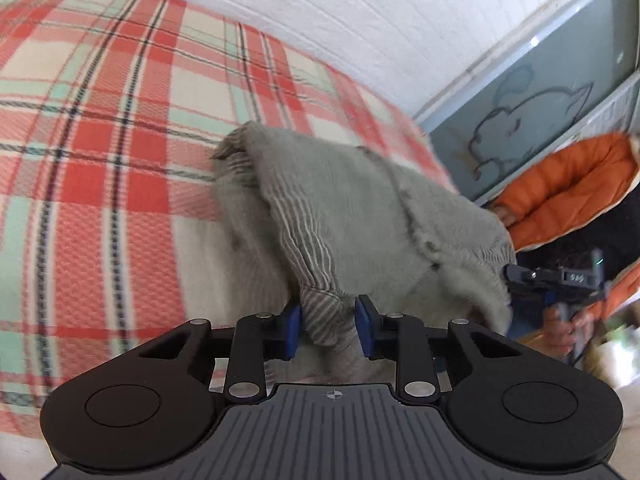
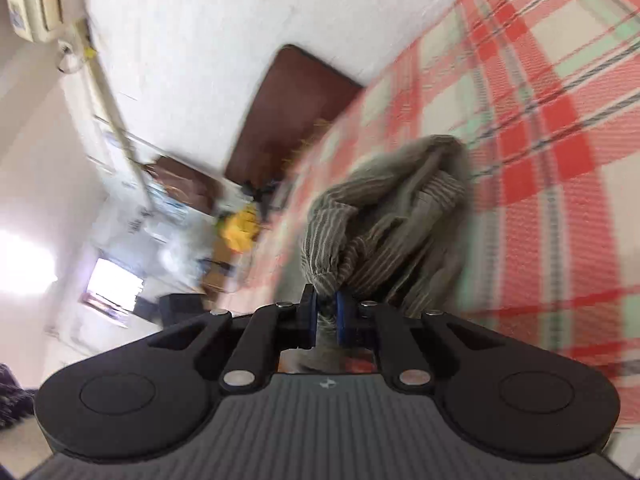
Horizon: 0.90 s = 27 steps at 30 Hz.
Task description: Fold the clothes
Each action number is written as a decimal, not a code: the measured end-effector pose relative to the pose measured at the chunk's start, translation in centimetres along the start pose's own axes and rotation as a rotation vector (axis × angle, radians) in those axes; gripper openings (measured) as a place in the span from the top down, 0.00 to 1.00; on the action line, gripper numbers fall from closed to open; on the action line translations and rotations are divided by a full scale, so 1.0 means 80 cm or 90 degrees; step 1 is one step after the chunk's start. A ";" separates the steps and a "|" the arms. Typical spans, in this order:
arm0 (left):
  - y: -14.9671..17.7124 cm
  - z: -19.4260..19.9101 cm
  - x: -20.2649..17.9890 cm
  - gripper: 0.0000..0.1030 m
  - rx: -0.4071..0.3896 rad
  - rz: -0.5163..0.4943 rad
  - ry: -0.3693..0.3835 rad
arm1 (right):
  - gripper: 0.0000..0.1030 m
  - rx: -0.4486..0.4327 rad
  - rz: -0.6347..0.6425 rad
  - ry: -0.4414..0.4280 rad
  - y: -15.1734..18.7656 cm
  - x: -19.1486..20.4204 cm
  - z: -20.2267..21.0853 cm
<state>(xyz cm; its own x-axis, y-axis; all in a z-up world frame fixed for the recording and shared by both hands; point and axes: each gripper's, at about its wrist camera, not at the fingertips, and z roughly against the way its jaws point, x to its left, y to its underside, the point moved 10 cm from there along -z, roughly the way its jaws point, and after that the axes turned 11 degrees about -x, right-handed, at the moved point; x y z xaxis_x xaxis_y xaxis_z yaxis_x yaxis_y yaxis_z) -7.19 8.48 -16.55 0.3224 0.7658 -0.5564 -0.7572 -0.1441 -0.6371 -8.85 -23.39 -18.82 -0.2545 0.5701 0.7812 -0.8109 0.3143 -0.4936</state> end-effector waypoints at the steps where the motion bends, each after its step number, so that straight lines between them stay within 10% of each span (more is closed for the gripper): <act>1: 0.009 -0.005 0.003 0.53 0.017 -0.014 -0.017 | 0.90 0.020 0.022 0.049 0.009 -0.015 -0.005; 6: 0.008 0.010 -0.007 0.41 -0.004 -0.119 -0.078 | 0.54 0.005 0.085 0.105 0.020 -0.019 -0.005; 13: 0.004 0.051 -0.087 0.34 -0.034 -0.310 -0.058 | 0.54 -0.070 0.297 0.096 0.019 0.068 0.024; 23: 0.086 -0.029 -0.129 0.36 0.025 -0.455 -0.070 | 0.53 0.013 0.622 0.166 0.120 0.087 -0.043; 26: 0.083 -0.038 -0.118 0.57 0.018 -0.401 -0.070 | 0.55 0.010 0.654 0.185 0.130 0.084 -0.047; 27: 0.081 -0.039 -0.115 0.66 0.014 -0.391 -0.073 | 0.76 0.005 0.652 0.195 0.129 0.083 -0.048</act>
<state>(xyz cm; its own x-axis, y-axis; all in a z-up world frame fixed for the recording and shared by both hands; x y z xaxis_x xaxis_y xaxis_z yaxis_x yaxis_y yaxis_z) -13.29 -1.42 -17.21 0.6408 0.7671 -0.0306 -0.4652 0.3562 -0.8104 -16.92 -13.45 -20.19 -0.6745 0.7259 -0.1343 -0.2893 -0.4273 -0.8566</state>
